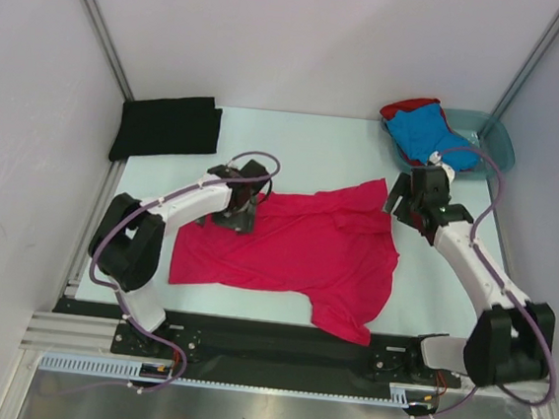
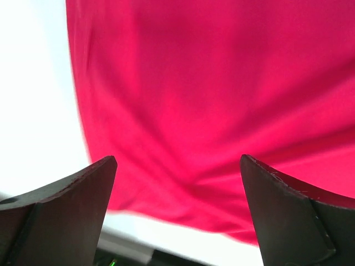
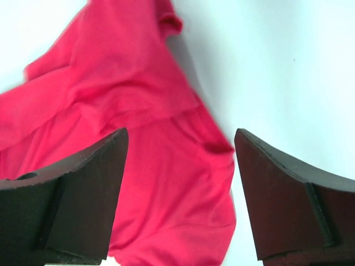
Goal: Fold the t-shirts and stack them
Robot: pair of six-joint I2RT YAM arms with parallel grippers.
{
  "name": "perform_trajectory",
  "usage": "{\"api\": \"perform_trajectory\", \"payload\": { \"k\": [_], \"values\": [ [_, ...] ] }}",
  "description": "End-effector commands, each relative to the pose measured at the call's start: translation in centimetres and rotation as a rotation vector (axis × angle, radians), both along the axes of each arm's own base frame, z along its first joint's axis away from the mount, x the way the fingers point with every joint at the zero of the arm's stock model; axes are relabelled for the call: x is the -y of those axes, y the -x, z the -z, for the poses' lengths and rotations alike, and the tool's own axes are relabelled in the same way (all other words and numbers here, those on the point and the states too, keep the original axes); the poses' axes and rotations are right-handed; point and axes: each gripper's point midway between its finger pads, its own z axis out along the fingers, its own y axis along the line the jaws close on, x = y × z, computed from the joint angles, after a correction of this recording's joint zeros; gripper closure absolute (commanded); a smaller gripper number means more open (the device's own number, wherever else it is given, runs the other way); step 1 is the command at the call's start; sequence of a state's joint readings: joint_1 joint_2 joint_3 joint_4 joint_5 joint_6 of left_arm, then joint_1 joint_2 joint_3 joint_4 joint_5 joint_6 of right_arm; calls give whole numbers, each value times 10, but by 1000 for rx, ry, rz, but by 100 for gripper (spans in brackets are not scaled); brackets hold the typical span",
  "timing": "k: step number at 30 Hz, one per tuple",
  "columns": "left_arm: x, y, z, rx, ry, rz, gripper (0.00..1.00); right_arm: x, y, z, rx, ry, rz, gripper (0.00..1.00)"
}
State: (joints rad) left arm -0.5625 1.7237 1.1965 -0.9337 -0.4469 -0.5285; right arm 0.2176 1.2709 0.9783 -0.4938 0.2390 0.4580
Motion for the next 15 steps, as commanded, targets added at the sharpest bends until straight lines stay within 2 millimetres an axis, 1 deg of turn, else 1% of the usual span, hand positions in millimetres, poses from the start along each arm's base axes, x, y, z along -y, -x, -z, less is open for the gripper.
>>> {"api": "perform_trajectory", "payload": {
  "k": [1,2,3,4,5,6,7,8,9,10,11,12,13,14,15],
  "values": [
    [38,-67,-46,230,145,50,0,0,-45,3,19,-40,-38,17],
    [44,-76,-47,244,177,53,0,7,-53,14,-19,-50,-23,18],
    [52,-88,-56,270,213,62,0,6,-62,37,-78,-66,-20,18],
    [58,-95,-49,259,234,68,0,3,-76,36,-81,-99,-37,18],
    [69,-107,-50,279,298,79,0,3,-85,38,-86,-125,-49,19],
    [76,-116,-53,287,333,87,0,-7,-91,55,-125,-170,-70,20],
    [81,-123,-43,273,351,88,0,-8,-100,53,-110,-179,-79,20],
    [82,-132,-40,279,376,85,0,-12,-110,54,-90,-191,-97,20],
    [93,-137,-40,264,427,112,0,-12,-115,59,-94,-194,-93,20],
    [97,-141,-38,254,450,125,0,-13,-127,62,-95,-196,-95,19],
    [100,-145,-26,223,462,129,0,-13,-132,67,-105,-198,-98,19],
    [107,-151,-29,225,490,148,0,-10,-138,68,-106,-188,-90,20],
    [110,-153,-27,221,500,157,0,-9,-146,74,-105,-181,-89,19],
    [111,-155,-20,208,504,166,0,-11,-155,72,-79,-190,-105,19],
    [117,-158,-23,211,531,180,0,-10,-159,75,-79,-193,-105,19]
  ]
}}
